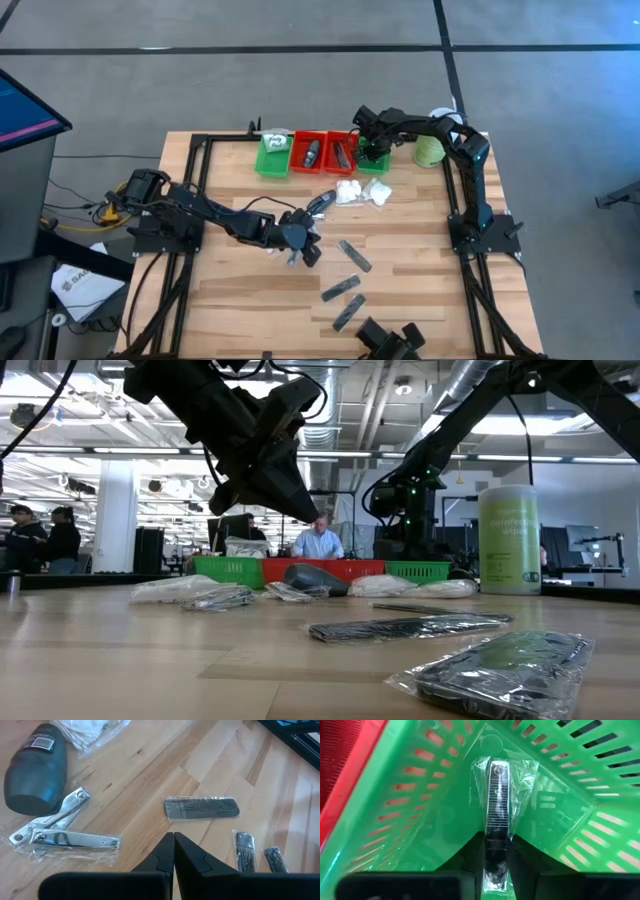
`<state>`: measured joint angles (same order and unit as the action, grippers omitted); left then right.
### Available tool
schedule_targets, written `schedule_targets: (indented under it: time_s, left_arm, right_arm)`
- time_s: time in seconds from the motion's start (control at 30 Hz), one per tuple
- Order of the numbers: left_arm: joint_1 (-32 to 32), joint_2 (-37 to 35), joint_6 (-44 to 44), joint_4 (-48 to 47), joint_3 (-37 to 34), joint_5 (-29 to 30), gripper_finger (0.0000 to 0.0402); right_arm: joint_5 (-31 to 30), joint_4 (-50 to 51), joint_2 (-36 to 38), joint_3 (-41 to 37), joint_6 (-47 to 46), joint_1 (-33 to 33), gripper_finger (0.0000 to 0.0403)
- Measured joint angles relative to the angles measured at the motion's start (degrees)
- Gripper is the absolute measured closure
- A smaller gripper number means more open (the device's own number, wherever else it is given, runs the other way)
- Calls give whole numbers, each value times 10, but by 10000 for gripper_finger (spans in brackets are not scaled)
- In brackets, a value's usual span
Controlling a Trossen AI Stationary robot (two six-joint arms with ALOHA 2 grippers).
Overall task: Pick & Place Travel size toiletries
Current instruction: Put the nail cutter into the right green basket, then put the cotton pack into the left green basket
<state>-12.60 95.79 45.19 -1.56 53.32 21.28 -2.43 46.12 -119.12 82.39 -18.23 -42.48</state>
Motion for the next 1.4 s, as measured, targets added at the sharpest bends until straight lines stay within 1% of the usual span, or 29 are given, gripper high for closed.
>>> schedule_targets:
  time_s: [0.17, 0.37, 0.5, 0.63, 0.83, 0.87, 0.93, 1.03, 1.1, 1.17, 1.23, 1.37, 1.4]
  left_arm:
    - [0, 0, -1, 3, 0, 2, 400]
    - [0, 0, -3, 5, 0, 7, 400]
    - [2, 0, -11, 10, 0, 13, 400]
    - [5, 0, -16, 13, 0, 13, 400]
    - [6, 0, -17, 18, 0, 13, 400]
    - [6, 0, -17, 19, 0, 12, 400]
    - [6, 0, -23, 19, 0, 4, 400]
    - [6, -20, -55, 14, 0, -22, 400]
    - [9, -45, -60, -4, 1, -24, 400]
    - [13, -71, -60, -34, 1, -26, 400]
    - [20, -101, -60, -74, 0, -26, 400]
    - [30, -165, -60, -182, 1, -27, 400]
    - [31, -177, -60, -209, 0, -27, 400]
  right_arm:
    - [-12, 4, 12, -1, 9, 0, 267]
    - [-19, 2, 57, -2, 25, 1, 198]
    - [-20, 1, 97, -1, 37, 1, 173]
    - [-20, -10, 125, -1, 41, 1, 171]
    - [-16, -13, 134, -1, 43, 0, 185]
    - [0, -13, 134, -1, 43, 1, 188]
    - [61, -16, 134, -1, 45, 6, 196]
    - [156, -13, 153, -1, 47, 25, 218]
    - [204, -18, 176, 0, 48, 43, 240]
    - [226, -16, 204, 0, 48, 64, 268]
    - [230, -17, 235, 0, 48, 89, 303]
    - [230, -19, 294, 0, 35, 139, 380]
    - [230, -20, 306, 0, 31, 152, 391]
